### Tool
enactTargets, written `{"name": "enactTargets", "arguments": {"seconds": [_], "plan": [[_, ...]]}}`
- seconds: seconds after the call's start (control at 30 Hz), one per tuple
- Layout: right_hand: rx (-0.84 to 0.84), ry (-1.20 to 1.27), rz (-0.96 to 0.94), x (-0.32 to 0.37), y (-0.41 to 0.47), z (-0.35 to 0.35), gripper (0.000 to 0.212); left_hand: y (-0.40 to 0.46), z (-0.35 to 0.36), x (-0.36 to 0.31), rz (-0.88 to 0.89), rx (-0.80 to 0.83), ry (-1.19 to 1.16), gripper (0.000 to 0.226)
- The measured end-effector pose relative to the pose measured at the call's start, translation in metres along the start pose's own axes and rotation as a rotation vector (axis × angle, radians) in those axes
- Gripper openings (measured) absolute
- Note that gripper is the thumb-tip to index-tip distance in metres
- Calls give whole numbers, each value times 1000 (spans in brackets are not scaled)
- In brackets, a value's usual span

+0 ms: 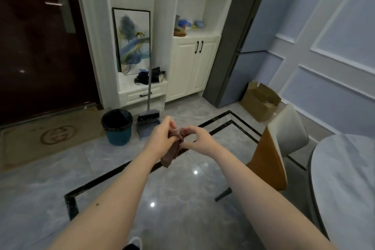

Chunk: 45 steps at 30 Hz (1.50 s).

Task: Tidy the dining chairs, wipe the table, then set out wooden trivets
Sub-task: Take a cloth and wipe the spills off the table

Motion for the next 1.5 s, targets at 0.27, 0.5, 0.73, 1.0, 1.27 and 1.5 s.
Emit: {"name": "enactTargets", "arguments": {"seconds": [0.27, 0.5, 0.73, 1.0, 1.27, 1.5], "plan": [[-157, -19, 68, -27, 147, -68, 12, 180, -15, 32, -65, 155, -198, 38], [-258, 92, 142, -78, 239, -136, 21, 321, 40, 64, -126, 234, 22, 17], [-307, 290, 172, -162, 338, -211, 14, 467, 119, 84, -301, 232, -15, 8], [-396, 524, 261, -250, 452, -323, 11, 638, 170, 70, -697, 91, -561, 16], [-429, 635, 227, -307, 565, -397, 16, 782, 199, 70, -747, 52, -674, 21], [-316, 436, 138, -340, 688, -463, 13, 932, 227, 67, -237, 449, -377, 92]]}}
Point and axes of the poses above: each hand's wrist, its own y-axis towards the middle knuckle, its own z-axis out of the palm, x = y × z, the point moved 2 cm from there along y, towards the middle knuckle, and after that the axes turned 2 degrees about x, right-handed, at the moved point
